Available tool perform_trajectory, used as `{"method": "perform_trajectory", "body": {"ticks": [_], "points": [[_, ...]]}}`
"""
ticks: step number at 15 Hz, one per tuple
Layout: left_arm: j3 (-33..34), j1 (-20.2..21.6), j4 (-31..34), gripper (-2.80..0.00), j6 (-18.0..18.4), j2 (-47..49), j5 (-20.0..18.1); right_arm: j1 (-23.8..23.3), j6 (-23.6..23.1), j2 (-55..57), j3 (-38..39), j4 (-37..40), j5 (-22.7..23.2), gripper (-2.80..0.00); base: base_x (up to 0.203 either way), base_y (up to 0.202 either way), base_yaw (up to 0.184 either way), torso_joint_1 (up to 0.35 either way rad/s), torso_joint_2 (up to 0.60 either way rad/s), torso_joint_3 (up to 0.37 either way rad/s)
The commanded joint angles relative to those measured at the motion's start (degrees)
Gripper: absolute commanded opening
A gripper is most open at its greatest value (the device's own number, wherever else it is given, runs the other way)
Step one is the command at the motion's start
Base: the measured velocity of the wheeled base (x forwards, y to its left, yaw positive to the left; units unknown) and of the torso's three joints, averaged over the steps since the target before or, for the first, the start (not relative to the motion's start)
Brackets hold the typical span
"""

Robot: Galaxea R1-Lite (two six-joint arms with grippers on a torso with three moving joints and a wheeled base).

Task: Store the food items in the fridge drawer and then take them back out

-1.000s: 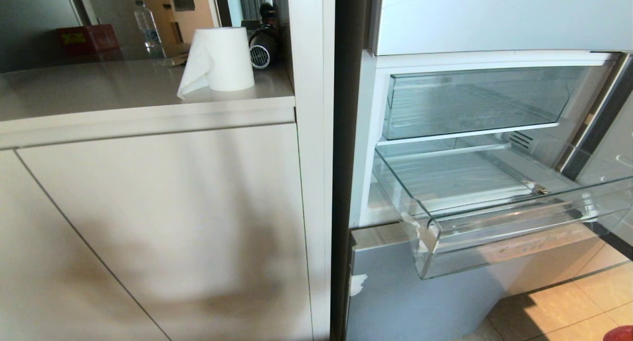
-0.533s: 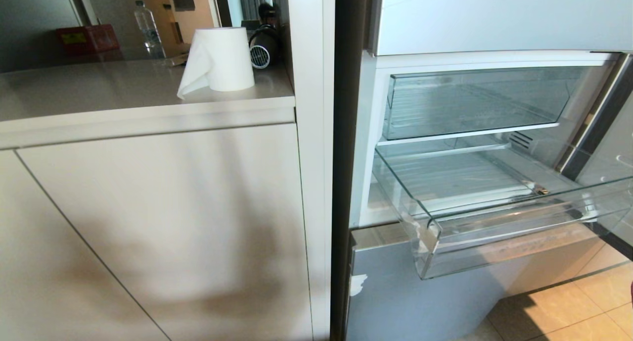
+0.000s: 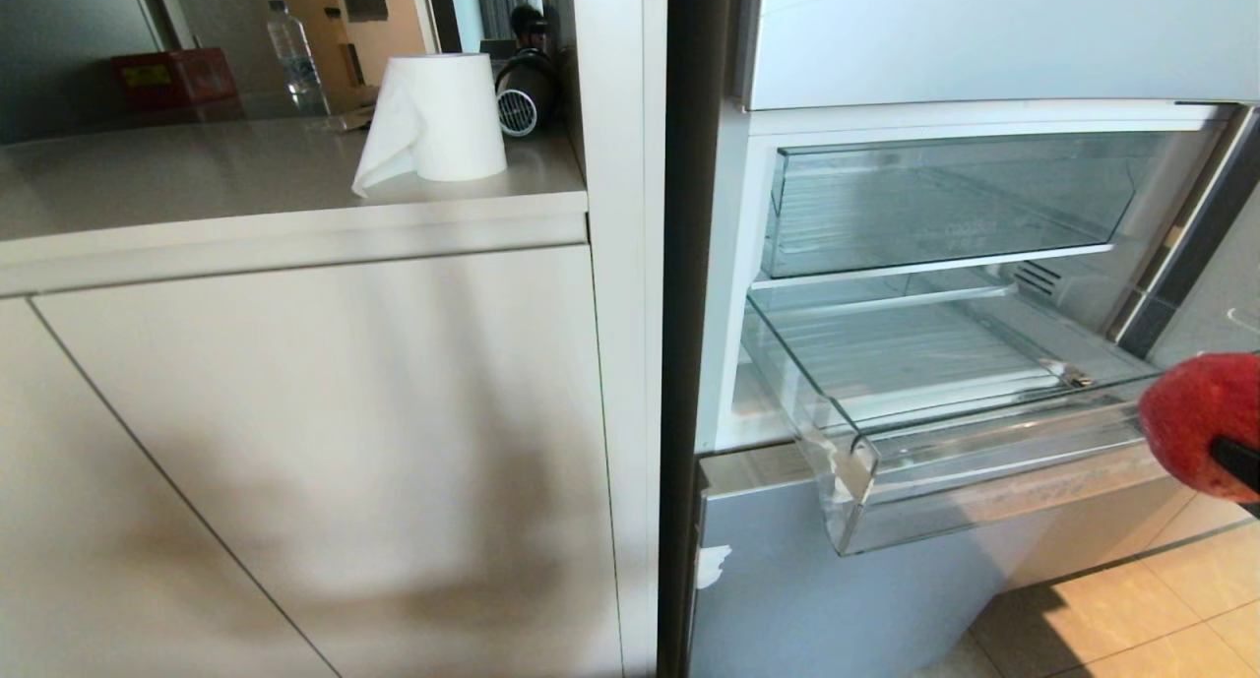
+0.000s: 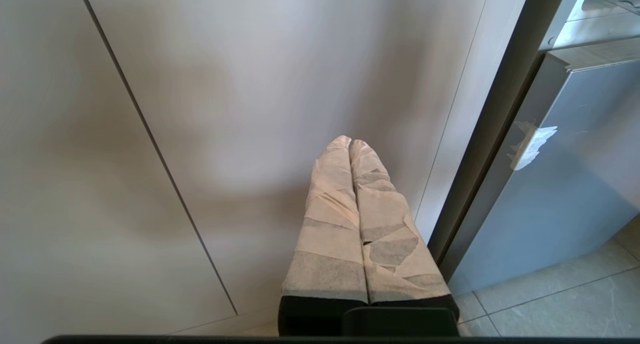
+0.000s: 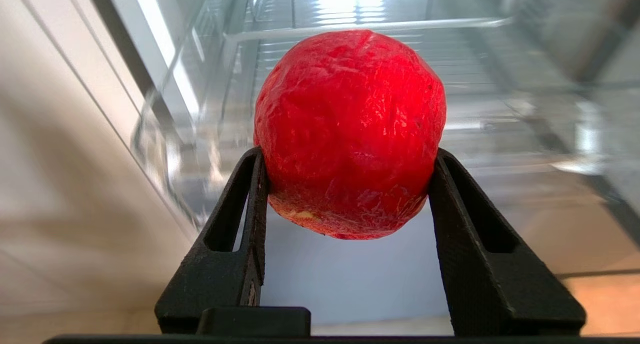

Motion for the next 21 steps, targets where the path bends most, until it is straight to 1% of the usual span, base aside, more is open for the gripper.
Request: {"method": "perform_trajectory", "body": {"ticks": [1, 5, 8, 14, 21], "points": [[0.00, 0.00, 0.00, -2.80, 0.00, 0.04, 0.01, 0.11, 0.97, 13.93, -6.31, -0.10, 0.31, -2.80, 0.000, 0.000, 0.000, 0.000, 0.00, 0.000], [0.00, 0.00, 0.00, -2.80, 0.00, -0.02, 0.01, 0.09, 2.67, 28.12, -16.39, -0.38, 0.53, -2.80, 0.000, 0.000, 0.000, 0.000, 0.00, 0.000], [0.00, 0.00, 0.00, -2.80, 0.00, -0.02, 0.01, 0.02, 4.04, 34.34, -22.14, -1.59, 0.54, -2.80, 0.000, 0.000, 0.000, 0.000, 0.00, 0.000], [0.00, 0.00, 0.01, -2.80, 0.00, 0.06, 0.01, -0.06, 4.40, 42.07, -26.35, -4.00, 0.54, -2.80, 0.000, 0.000, 0.000, 0.000, 0.00, 0.000], [0.00, 0.00, 0.00, -2.80, 0.00, 0.05, 0.01, 0.01, 4.24, 47.60, -30.57, -4.08, 0.63, -2.80, 0.000, 0.000, 0.000, 0.000, 0.00, 0.000]]}}
